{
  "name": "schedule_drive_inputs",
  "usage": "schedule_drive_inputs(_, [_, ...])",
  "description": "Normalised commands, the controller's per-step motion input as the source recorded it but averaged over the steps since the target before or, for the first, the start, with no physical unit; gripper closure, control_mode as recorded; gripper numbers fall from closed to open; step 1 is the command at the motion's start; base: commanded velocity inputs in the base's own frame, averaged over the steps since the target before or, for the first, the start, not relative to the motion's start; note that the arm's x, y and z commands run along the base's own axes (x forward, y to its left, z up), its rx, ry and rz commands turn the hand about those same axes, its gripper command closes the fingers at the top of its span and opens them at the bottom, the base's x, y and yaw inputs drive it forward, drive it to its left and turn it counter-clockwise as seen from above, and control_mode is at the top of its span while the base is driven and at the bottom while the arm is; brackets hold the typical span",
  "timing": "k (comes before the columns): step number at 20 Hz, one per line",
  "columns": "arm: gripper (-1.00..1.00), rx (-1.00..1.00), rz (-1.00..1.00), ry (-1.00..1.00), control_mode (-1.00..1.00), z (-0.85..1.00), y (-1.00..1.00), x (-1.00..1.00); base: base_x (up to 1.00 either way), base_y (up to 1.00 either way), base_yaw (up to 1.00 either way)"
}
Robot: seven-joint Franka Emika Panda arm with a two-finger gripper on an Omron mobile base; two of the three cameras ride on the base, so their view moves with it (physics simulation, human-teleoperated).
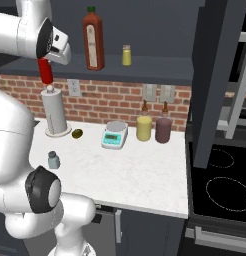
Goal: Put the shaker and condiment bottle from the counter next to their counterparts in the cabinet.
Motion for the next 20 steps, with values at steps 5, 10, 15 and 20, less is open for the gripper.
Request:
schedule_drive_inputs(5, [1.0, -0.02, 0.0, -0.07, -1.0, 0.0, 0.05, 0.33, 0.0, 0.0, 0.0])
schedule_drive_inputs(10, [1.0, 0.0, 0.0, -0.01, -1.0, 0.0, 0.0, 0.79, 0.0, 0.0, 0.0])
schedule_drive_inputs(15, [1.0, 0.0, 0.0, -0.02, -1.0, 0.0, 0.16, 0.07, 0.0, 0.0, 0.0])
schedule_drive_inputs(20, [1.0, -0.01, 0.0, -0.04, -1.0, 0.0, 0.21, 0.13, 0.0, 0.0, 0.0])
